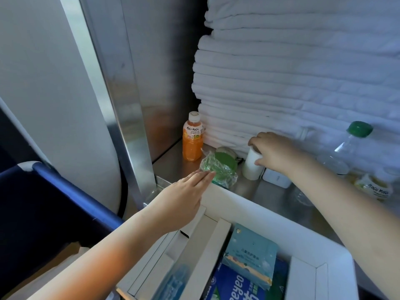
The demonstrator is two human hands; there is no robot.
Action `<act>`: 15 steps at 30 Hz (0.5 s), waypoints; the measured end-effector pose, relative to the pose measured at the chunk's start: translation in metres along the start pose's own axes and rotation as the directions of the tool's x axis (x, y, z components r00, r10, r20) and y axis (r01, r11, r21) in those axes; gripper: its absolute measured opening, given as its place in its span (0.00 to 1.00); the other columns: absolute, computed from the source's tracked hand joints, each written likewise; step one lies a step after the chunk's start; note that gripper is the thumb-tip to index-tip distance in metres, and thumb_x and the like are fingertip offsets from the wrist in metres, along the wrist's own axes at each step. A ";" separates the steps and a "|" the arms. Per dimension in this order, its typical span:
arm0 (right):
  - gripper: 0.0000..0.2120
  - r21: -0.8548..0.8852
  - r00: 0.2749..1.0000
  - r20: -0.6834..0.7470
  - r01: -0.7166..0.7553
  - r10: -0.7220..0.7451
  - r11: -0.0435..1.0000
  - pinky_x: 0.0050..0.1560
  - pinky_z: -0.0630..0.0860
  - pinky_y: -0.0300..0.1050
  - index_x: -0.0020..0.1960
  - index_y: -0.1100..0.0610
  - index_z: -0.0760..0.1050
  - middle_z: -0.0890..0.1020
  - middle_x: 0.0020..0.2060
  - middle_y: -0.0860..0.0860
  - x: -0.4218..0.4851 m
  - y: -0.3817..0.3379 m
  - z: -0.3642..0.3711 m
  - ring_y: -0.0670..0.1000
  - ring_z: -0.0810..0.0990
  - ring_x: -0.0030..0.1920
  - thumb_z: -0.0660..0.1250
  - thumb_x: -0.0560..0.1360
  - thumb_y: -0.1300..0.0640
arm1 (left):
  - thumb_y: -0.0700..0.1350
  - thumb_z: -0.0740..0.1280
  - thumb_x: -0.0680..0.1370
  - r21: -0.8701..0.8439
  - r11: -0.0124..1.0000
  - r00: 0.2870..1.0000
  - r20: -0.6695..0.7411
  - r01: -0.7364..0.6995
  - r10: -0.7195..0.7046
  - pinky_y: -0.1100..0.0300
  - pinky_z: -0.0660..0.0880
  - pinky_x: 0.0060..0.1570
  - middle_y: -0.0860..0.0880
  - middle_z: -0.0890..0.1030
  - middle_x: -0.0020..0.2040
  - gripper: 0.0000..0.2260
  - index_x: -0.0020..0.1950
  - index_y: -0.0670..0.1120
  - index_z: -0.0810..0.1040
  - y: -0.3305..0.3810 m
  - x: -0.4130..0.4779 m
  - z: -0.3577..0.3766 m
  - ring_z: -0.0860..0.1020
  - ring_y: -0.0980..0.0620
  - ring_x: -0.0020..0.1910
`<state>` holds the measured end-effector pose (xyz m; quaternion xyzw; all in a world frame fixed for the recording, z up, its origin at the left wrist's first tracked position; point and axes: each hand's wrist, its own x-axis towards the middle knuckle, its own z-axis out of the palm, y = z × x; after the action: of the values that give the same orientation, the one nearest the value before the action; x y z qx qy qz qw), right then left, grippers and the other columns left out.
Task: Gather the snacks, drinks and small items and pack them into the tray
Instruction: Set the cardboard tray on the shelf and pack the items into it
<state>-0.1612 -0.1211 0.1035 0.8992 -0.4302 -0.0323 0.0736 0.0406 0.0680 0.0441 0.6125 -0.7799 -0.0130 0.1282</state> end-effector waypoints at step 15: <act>0.30 0.096 0.929 -0.061 0.370 -0.365 0.924 0.62 0.69 0.51 0.71 0.50 0.67 0.73 0.66 0.51 0.018 -0.066 0.026 0.54 0.70 0.64 0.72 0.70 0.53 | 0.47 0.52 0.82 0.007 1.000 1.000 -0.006 0.013 -0.012 0.67 0.43 0.66 0.55 0.51 0.77 0.28 0.77 0.53 0.41 0.002 0.001 -0.002 0.49 0.56 0.75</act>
<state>-0.1017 -0.0971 0.0677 0.9669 -0.2535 -0.0037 0.0277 0.0386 0.0682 0.0462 0.6179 -0.7757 -0.0093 0.1284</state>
